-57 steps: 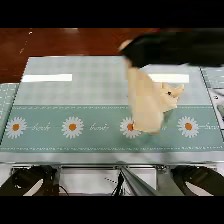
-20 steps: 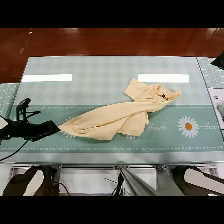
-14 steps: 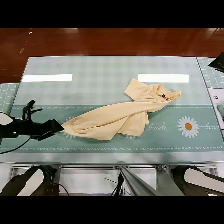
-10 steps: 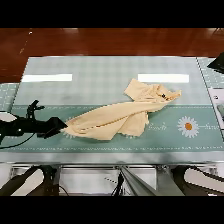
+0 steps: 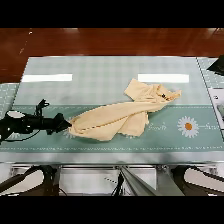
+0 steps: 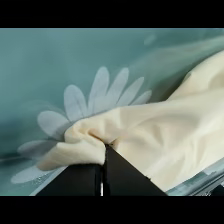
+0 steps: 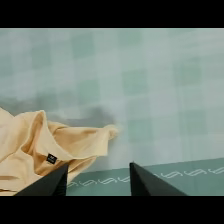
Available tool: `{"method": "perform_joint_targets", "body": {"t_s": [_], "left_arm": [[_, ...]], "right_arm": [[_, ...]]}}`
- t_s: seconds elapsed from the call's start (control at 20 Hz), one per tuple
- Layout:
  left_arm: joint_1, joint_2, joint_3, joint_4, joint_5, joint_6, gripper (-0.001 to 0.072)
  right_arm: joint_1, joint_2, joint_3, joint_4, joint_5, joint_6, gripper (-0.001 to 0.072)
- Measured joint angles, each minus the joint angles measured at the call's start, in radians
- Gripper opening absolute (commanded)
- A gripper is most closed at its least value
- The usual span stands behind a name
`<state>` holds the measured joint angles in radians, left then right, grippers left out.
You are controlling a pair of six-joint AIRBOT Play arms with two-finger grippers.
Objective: Fold the shirts.
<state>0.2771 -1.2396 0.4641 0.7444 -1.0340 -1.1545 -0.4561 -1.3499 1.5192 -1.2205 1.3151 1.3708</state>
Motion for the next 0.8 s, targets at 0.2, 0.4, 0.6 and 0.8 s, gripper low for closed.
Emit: {"method": "perform_joint_targets", "body": {"t_s": [0.2, 0.4, 0.6, 0.8], "left_arm": [[-0.004, 0.018, 0.027, 0.019, -0.032, 0.057, 0.002], [-0.005, 0.074, 0.071, -0.004, -0.079, 0.076, 0.002], [-0.005, 0.117, 0.116, -0.027, -0.111, 0.082, 0.002], [-0.005, 0.135, 0.153, -0.07, -0.119, 0.084, 0.002]], "right_arm": [[-0.02, -0.071, -0.001, -0.01, 0.042, 0.02, 0.0474], [-0.023, -0.174, -0.001, 0.066, 0.045, 0.029, 0.0497], [-0.021, -0.284, -0.001, 0.135, 0.026, 0.034, 0.0498], [0.013, -0.38, -0.001, 0.149, 0.022, 0.036, 0.0497]]}}
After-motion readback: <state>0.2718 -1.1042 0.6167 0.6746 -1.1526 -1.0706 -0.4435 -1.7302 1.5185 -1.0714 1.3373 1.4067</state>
